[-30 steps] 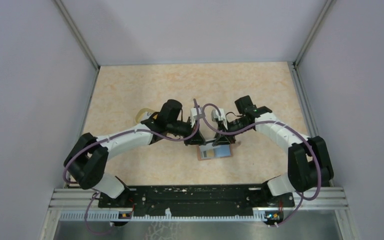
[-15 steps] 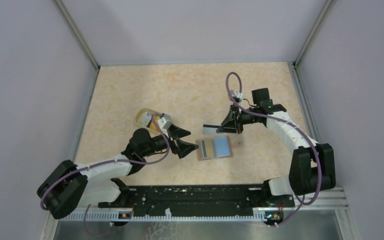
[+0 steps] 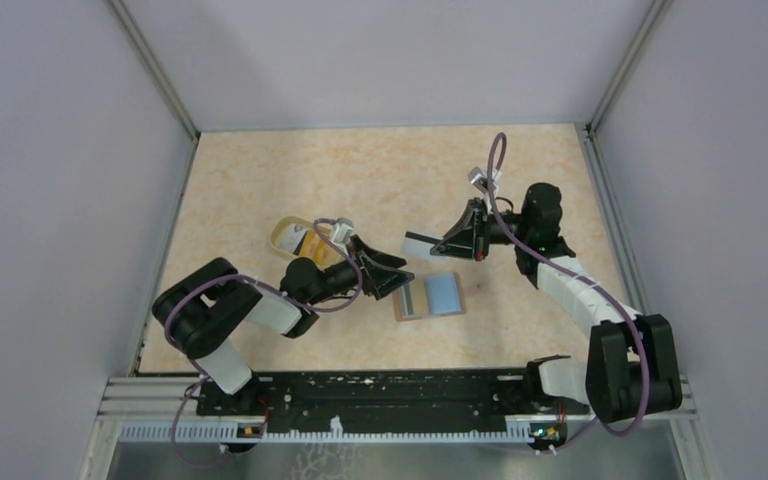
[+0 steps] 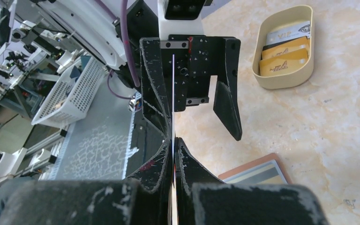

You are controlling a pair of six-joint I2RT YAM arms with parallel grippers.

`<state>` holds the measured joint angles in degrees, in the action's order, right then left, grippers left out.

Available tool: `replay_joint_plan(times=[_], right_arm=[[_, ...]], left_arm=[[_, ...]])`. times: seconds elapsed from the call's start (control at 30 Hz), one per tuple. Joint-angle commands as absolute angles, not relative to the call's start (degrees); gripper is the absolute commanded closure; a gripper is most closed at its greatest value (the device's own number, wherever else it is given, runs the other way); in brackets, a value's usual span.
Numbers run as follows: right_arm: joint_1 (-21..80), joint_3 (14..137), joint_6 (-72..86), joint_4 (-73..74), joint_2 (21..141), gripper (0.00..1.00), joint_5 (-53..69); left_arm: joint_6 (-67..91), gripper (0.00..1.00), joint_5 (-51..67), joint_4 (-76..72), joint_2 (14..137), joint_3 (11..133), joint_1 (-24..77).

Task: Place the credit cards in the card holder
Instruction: Insert the credit card into the card holder.

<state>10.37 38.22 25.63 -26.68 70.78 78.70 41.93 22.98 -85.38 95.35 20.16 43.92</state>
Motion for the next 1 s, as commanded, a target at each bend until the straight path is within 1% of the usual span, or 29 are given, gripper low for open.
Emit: replay_joint_plan(times=[0.0,0.13,0.33,0.43,0.6,0.63,0.73,0.77,0.8,0.87,0.9,0.93,0.97], right_arm=[[10.6,37.9,32.7,-35.4,70.7,1.00,78.3],[10.8,37.8,32.5,-35.2,71.2,1.00,78.3],[12.2,38.0,29.9,-32.5,71.7,1.00,78.3],[13.2,38.9,25.5,-27.2,72.0,1.00,78.2],[14.1,40.1,20.9,-22.5,72.7,1.00,78.0],[14.3,40.1,20.5,-22.1,72.8,1.00,78.0],[14.5,40.4,18.6,-20.4,72.8,1.00,78.0],[14.6,40.6,17.4,-19.3,72.8,1.00,78.2],[14.8,41.1,15.9,-18.0,72.9,0.99,78.5],[14.9,43.6,9.3,-11.3,72.9,0.75,79.2],[14.6,46.9,1.1,-1.3,73.1,0.63,79.2],[14.4,51.0,-11.9,12.7,73.3,0.50,78.1],[14.4,55.7,-25.0,26.1,74.0,0.44,76.1]], left_arm=[[43.7,0.21,25.0,-102.7,95.7,24.3,44.7],[43.8,0.27,26.0,-102.7,94.9,25.3,44.7],[44.3,0.42,24.9,-102.7,93.6,25.1,44.7],[44.7,0.43,24.6,-102.7,92.9,25.2,44.6],[45.9,0.51,23.2,-102.7,92.0,25.3,44.6],[45.9,0.60,23.4,-102.7,91.8,25.3,44.6],[45.7,0.98,24.2,-102.8,91.7,25.5,44.6],[45.2,1.00,24.6,-102.7,91.7,25.6,44.6],[44.7,1.00,25.0,-102.7,91.8,25.5,44.6],[44.0,1.00,26.9,-102.6,91.8,25.1,44.0],[44.5,1.00,30.0,-101.8,91.7,25.1,43.0],[45.9,1.00,34.3,-99.8,91.7,25.5,41.6],[47.2,1.00,39.1,-95.9,91.9,26.6,40.3]])
